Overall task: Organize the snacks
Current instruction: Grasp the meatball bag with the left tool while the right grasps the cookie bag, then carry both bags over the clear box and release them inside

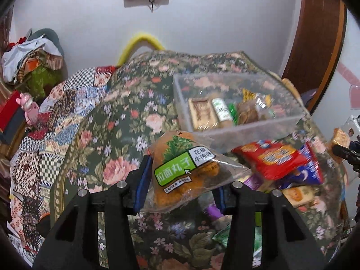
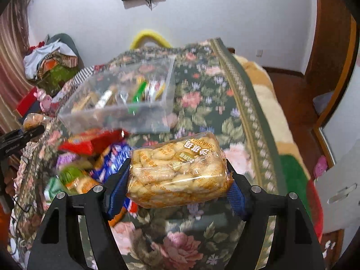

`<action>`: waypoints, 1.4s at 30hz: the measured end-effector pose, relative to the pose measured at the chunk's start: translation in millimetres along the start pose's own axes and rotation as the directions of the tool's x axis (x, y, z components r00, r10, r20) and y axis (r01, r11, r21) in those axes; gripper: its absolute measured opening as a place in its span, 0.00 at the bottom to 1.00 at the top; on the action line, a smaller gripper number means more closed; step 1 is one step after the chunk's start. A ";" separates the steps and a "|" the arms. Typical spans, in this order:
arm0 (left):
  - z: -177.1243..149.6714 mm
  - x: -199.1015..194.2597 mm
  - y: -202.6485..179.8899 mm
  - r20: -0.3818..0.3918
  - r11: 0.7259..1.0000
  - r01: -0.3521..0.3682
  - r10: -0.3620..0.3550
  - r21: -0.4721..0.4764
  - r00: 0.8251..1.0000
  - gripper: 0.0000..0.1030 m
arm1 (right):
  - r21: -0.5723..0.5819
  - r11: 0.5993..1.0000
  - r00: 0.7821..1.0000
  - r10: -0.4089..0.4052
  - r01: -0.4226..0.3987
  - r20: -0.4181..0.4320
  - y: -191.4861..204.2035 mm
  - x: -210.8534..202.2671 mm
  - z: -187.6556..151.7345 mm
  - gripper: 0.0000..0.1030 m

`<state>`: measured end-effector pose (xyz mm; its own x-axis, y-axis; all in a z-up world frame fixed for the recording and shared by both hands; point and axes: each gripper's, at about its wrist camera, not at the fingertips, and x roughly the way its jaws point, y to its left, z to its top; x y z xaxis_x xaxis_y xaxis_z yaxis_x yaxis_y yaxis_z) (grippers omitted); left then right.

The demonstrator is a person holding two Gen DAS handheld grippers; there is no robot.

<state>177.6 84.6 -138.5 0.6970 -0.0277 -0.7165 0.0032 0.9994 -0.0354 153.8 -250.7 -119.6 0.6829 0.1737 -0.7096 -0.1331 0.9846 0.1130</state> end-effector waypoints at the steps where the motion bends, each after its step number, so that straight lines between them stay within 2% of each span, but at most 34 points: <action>1: 3.2 -3.0 -1.6 0.010 1.000 0.004 -0.004 0.001 1.000 0.47 | -0.004 1.000 1.000 0.003 -0.003 0.017 1.6 -2.7 5.9 0.71; 11: 41.7 -15.5 -21.0 0.080 0.999 0.043 -0.045 0.019 0.996 0.47 | -0.053 0.997 0.991 0.058 -0.052 0.119 25.3 -4.2 51.7 0.71; 22: 81.4 0.4 -35.7 0.120 0.998 0.051 -0.055 0.040 0.991 0.47 | -0.099 0.988 0.977 0.137 -0.122 0.162 54.6 11.8 96.7 0.71; 31: 102.1 34.9 -43.6 0.094 0.996 0.056 -0.061 0.062 0.994 0.47 | -0.124 0.981 0.981 0.163 -0.150 0.103 76.5 52.4 121.2 0.71; 42: 112.5 97.4 -42.7 0.000 0.996 0.060 -0.061 0.071 0.998 0.47 | -0.152 0.975 0.987 0.161 -0.163 -0.025 88.1 107.2 132.6 0.71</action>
<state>326.0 41.8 -128.4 0.6957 -0.0881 -0.7129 0.0964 0.9949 -0.0289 310.6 -143.0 -93.5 0.6341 0.3292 -0.6997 -0.3499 0.9291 0.1200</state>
